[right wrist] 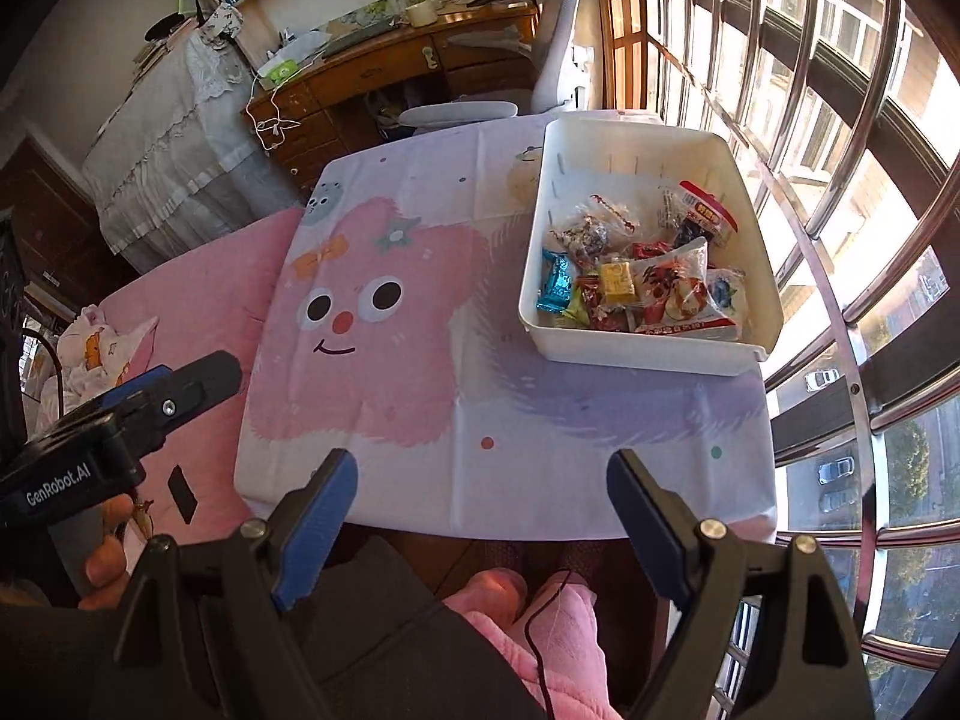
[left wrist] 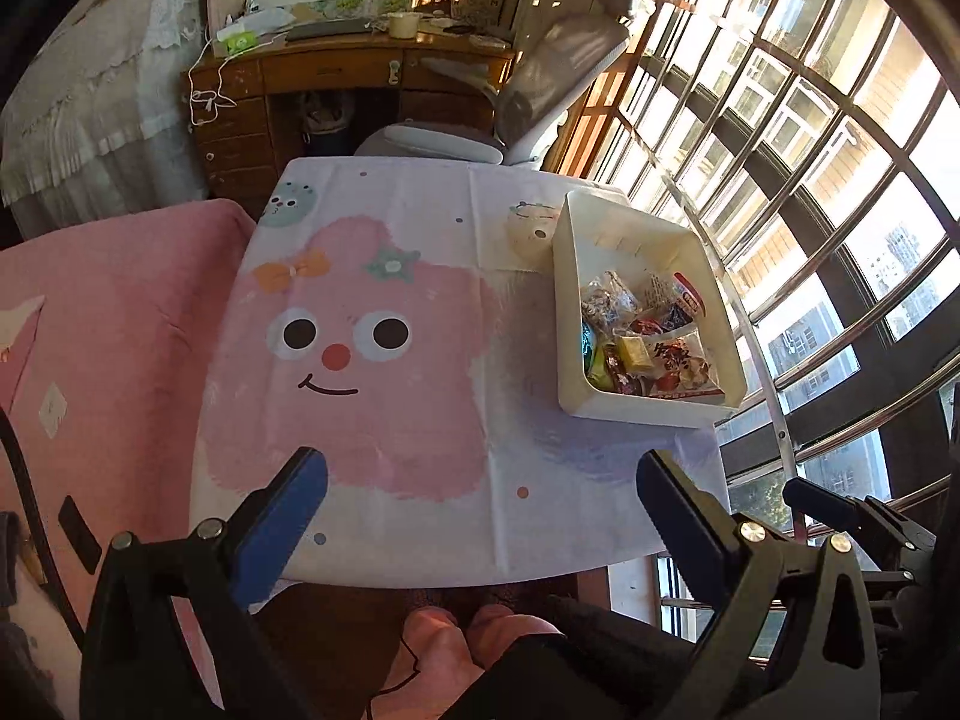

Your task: Organize snacks

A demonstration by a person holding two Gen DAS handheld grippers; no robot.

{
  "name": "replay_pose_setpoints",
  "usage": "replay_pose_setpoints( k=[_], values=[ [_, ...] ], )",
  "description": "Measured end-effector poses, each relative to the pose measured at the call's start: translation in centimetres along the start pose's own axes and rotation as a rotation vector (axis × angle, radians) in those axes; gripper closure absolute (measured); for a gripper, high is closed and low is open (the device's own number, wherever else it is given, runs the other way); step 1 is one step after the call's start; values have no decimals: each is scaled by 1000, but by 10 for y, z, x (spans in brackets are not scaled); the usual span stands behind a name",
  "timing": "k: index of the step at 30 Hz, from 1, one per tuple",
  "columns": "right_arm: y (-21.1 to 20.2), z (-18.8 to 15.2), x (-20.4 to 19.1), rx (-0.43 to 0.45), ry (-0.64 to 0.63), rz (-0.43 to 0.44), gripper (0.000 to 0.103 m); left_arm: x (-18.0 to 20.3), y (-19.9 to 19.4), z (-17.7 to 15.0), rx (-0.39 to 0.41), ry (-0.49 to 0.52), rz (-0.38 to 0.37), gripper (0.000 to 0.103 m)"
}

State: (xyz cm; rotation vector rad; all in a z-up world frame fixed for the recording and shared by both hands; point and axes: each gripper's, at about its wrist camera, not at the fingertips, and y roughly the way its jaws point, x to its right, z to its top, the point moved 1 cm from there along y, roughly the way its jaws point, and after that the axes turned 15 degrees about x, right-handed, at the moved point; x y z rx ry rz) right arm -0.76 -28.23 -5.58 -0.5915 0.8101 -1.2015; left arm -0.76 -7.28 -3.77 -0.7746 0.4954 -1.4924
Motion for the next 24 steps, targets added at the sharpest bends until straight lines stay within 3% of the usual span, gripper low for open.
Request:
replay_pose_setpoints(
  k=[13,17,20,24],
  values=[
    [-44,3,13,125,-7,-34,13,42,-37,7,131,110,114,1],
    [-44,4,20,143,-1,-45,10,51,-38,2,135,124,134,1],
    [-42,3,21,145,-10,-51,0,55,-36,-2,131,132,159,1],
    [-40,2,22,145,-15,-39,0,60,-38,-4,137,141,176,1]
  ],
)
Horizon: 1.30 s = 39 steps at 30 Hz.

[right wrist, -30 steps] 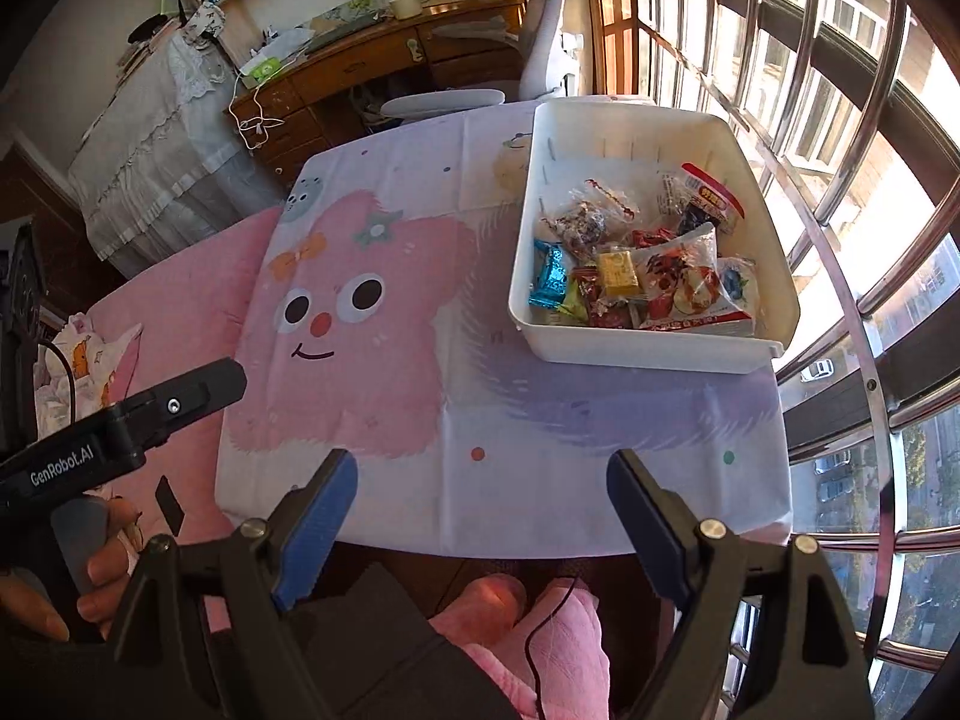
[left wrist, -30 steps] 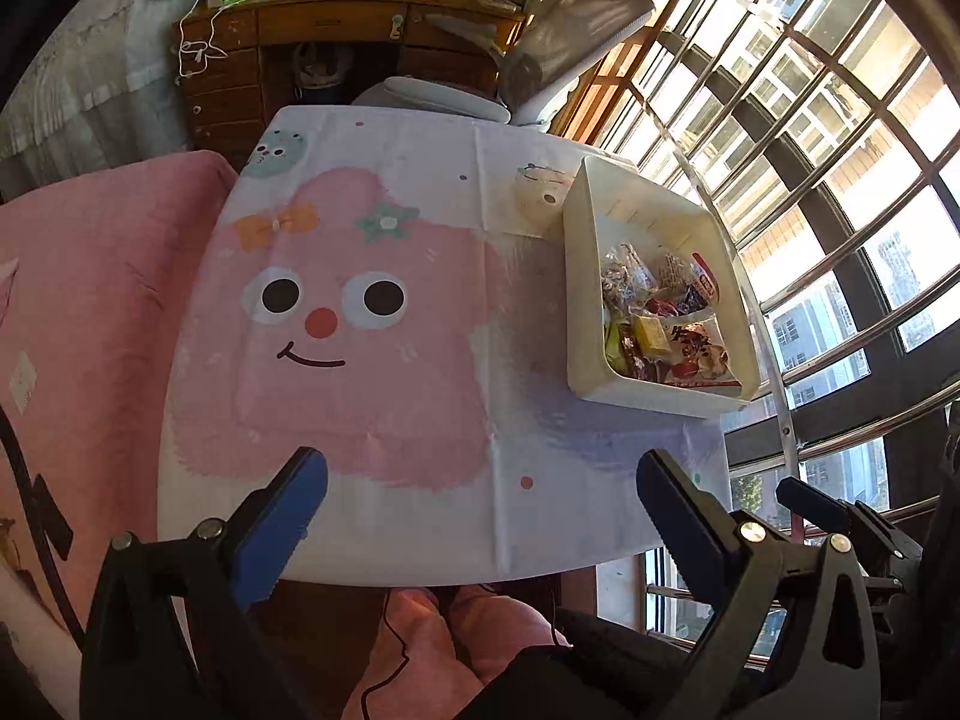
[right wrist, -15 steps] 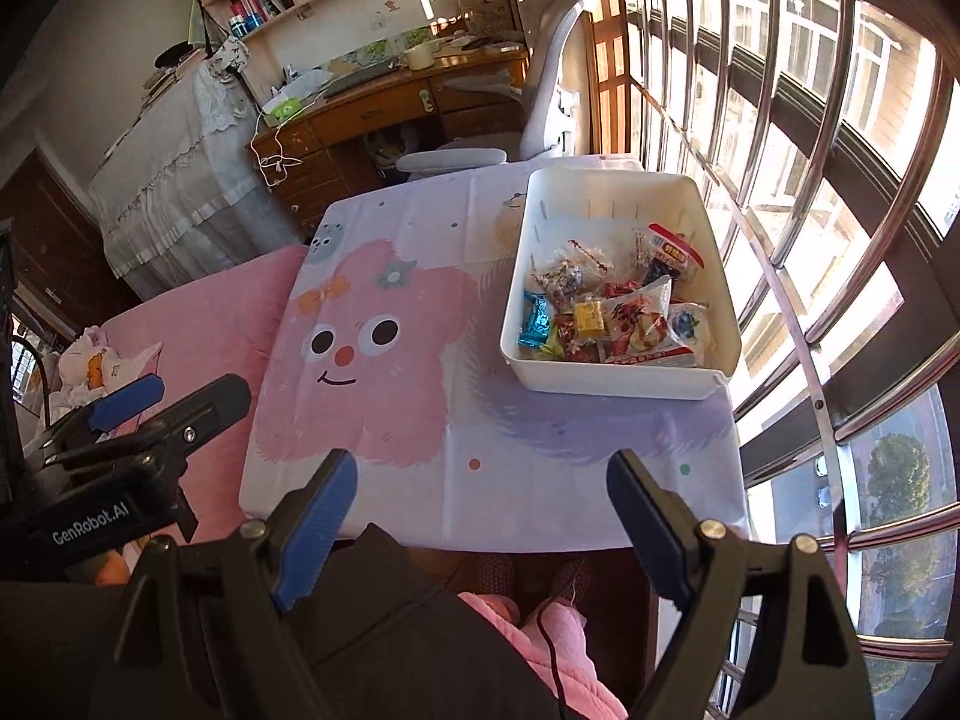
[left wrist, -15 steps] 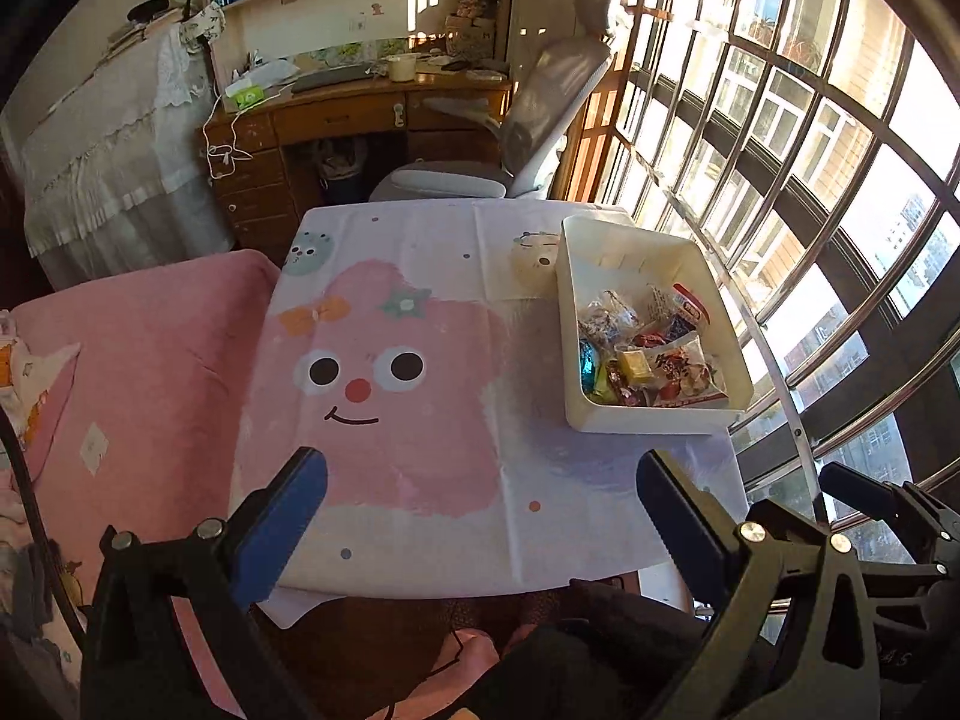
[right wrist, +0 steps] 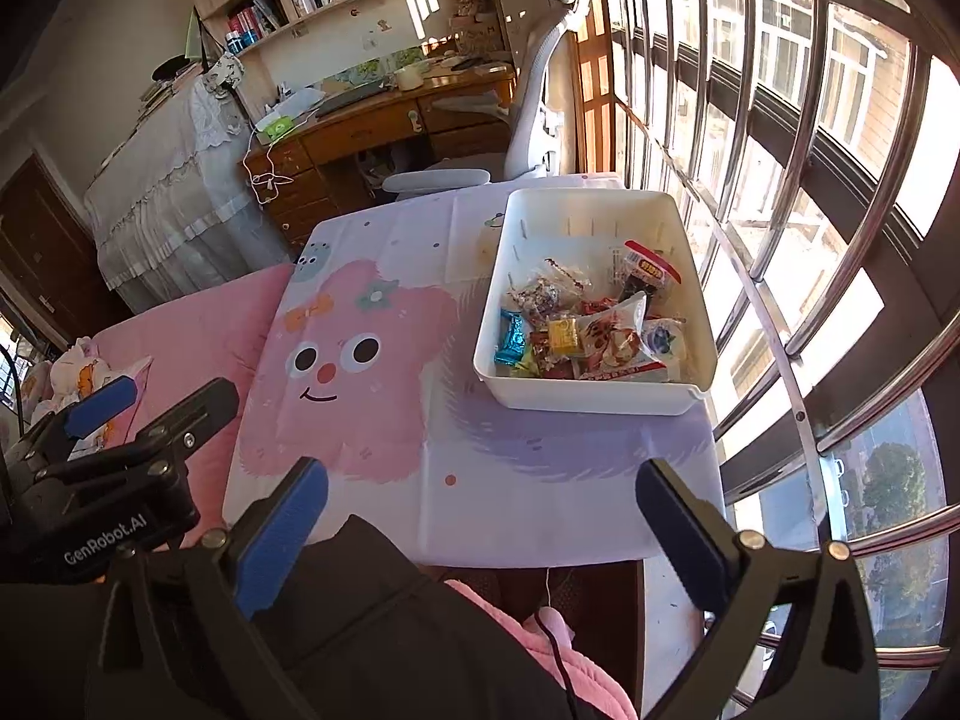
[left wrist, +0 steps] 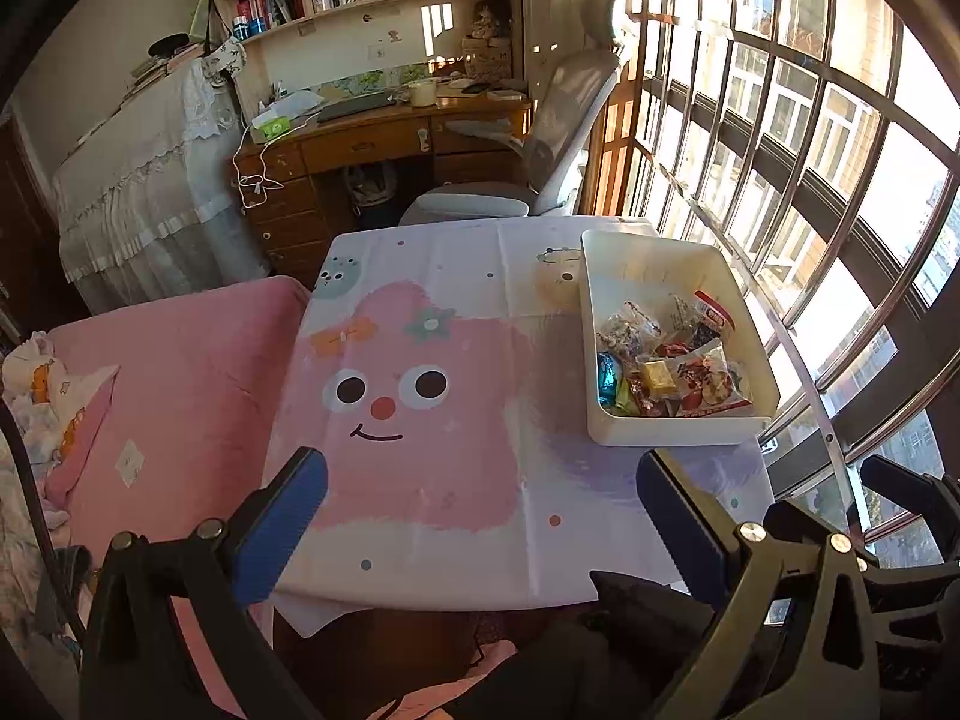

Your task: Organize snacks

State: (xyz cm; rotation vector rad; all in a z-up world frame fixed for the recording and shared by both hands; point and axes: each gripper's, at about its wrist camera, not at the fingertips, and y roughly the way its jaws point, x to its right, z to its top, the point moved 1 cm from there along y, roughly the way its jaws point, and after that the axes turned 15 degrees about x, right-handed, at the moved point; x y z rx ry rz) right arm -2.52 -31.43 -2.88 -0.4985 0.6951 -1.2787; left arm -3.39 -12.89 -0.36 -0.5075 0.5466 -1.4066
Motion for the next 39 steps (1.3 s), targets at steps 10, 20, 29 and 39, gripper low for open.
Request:
replay_pose_setpoints(
  k=[10,20,29,39],
  values=[
    [9,3,-4,-18,-29,26,0,-5,6,-2,-27,-25,41,1],
    [16,5,-2,-32,-30,26,0,-5,11,1,-25,-25,51,1],
    [23,7,1,-50,-21,22,0,-4,15,2,-34,-23,47,1],
    [30,8,5,-74,-11,14,0,-4,23,2,-50,-23,42,1]
  ],
)
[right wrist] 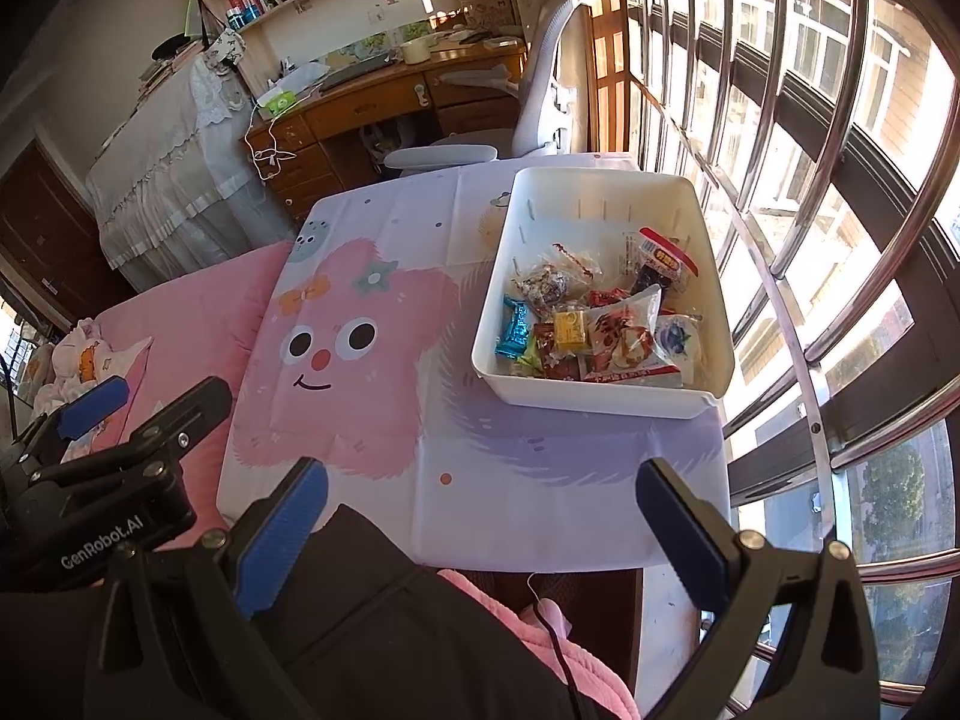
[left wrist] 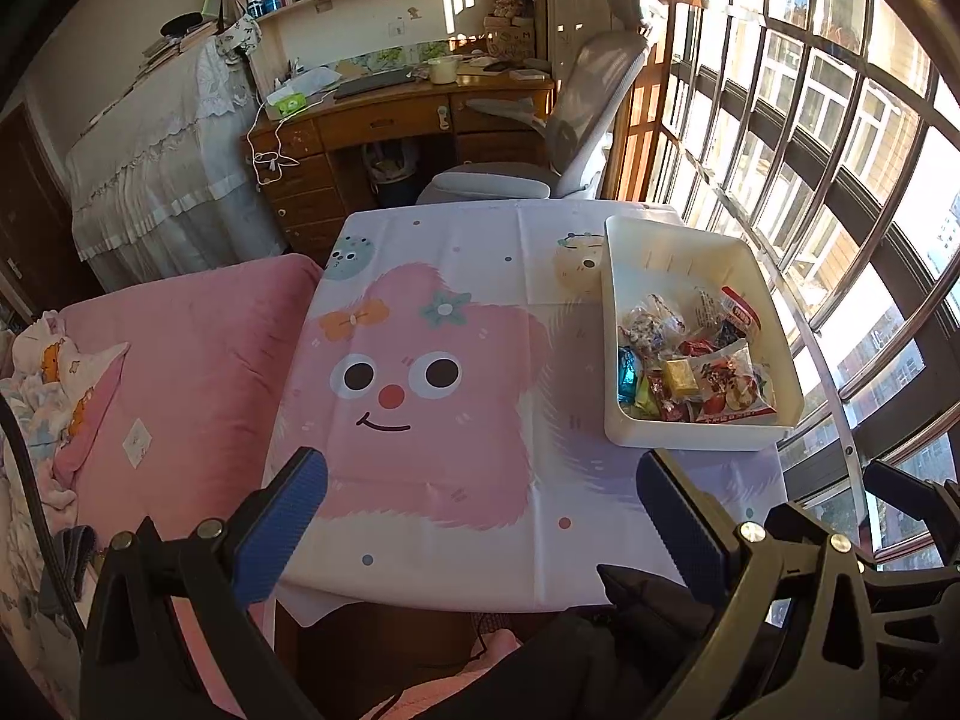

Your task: Organize snacks

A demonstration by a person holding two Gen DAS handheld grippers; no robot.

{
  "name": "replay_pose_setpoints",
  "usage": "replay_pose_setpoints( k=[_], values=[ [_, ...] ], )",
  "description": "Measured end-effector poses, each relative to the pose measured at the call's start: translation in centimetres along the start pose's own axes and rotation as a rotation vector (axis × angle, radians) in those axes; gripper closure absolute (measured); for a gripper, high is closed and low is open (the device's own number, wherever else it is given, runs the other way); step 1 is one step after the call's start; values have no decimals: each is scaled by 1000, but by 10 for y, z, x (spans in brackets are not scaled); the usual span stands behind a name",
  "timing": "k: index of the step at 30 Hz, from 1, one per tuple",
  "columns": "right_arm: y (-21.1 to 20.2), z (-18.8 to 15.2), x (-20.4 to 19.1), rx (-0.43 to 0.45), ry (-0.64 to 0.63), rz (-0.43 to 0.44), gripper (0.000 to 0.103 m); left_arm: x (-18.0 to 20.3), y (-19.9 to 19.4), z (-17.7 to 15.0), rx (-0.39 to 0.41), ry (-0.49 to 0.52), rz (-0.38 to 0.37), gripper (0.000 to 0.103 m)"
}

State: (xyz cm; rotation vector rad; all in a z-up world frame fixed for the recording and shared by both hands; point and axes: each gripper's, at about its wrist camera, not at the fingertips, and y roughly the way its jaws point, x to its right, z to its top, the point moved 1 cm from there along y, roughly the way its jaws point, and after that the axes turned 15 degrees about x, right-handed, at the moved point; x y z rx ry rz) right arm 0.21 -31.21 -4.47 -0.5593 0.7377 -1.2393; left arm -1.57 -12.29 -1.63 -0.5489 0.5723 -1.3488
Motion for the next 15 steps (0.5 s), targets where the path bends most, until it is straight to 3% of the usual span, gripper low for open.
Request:
replay_pose_setpoints(
  k=[15],
  values=[
    [5,3,5,-9,14,-3,0,2,9,1,-8,5,-8,1]
  ],
)
